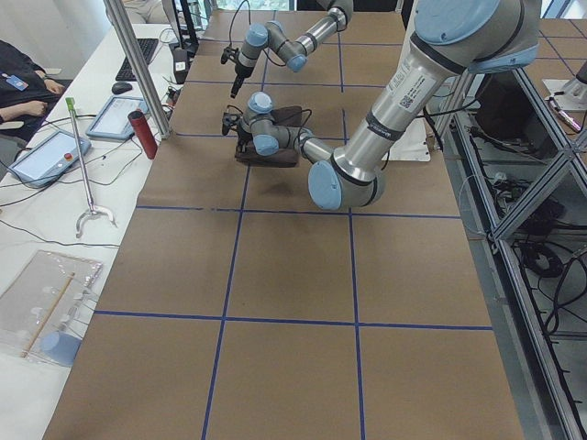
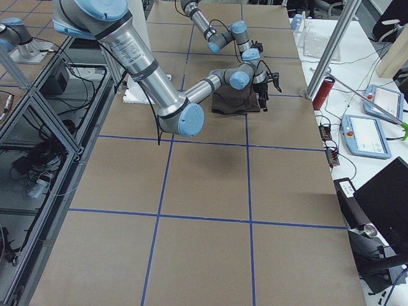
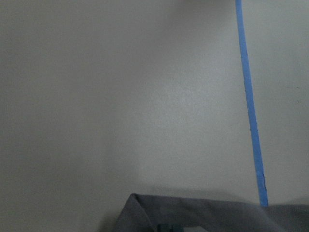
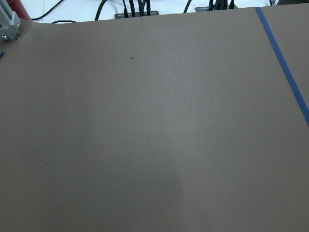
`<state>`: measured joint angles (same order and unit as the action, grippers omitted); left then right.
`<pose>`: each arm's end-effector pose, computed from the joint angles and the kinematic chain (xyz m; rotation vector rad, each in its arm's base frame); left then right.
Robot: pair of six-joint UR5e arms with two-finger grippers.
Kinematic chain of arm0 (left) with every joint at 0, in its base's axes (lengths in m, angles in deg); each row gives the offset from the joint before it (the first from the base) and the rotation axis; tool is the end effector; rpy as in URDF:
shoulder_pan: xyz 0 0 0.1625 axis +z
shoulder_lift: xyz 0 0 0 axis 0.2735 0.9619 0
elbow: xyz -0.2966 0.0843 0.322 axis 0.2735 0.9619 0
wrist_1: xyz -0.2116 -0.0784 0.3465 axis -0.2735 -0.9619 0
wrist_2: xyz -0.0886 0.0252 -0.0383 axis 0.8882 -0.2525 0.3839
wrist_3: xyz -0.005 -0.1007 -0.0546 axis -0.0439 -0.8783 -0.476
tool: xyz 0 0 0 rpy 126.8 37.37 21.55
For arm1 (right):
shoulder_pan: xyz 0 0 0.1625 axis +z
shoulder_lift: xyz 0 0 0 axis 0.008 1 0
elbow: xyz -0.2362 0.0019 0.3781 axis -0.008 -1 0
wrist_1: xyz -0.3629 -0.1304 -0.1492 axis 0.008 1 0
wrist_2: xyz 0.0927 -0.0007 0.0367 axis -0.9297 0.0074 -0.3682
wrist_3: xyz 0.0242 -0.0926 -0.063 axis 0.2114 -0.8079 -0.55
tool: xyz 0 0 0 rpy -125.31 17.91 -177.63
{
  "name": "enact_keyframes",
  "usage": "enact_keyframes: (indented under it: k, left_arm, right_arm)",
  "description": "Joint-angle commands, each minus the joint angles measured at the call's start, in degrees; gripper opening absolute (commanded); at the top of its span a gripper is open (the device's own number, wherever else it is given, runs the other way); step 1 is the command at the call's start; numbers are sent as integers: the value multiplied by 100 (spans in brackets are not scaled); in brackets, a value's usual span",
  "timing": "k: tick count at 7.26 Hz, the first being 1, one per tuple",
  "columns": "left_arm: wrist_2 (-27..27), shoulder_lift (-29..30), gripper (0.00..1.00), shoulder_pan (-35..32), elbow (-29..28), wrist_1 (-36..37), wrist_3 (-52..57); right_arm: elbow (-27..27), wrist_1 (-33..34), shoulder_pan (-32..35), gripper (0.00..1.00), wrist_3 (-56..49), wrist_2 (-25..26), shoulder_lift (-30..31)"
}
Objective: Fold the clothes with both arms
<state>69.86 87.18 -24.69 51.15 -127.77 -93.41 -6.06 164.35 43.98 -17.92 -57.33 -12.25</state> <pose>0.5489 -0.6168 0.3095 0.3847 1.0532 -0.2611 -0.4974 -0.6463 0.3090 0.3644 -0.6714 0.3256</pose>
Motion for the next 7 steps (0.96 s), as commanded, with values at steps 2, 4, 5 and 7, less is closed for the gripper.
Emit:
enact_keyframes:
  k: [2,4,5,7]
  left_arm:
    - [0,-141,0,-163,-57,-15,210]
    - [44,-150,100,-154,39,46,306]
    - [340,-159,100,-293,179,203,333]
    - [756,-787,100,-741,1446,1287,1880]
  right_arm:
    - [0,0,-11,100,-12,0,3]
    - [9,17,-2,100,-38,-113,-6]
    - [44,35,102,100,-116,-610,-6]
    - [166,114,680,100,-939,-1656,194]
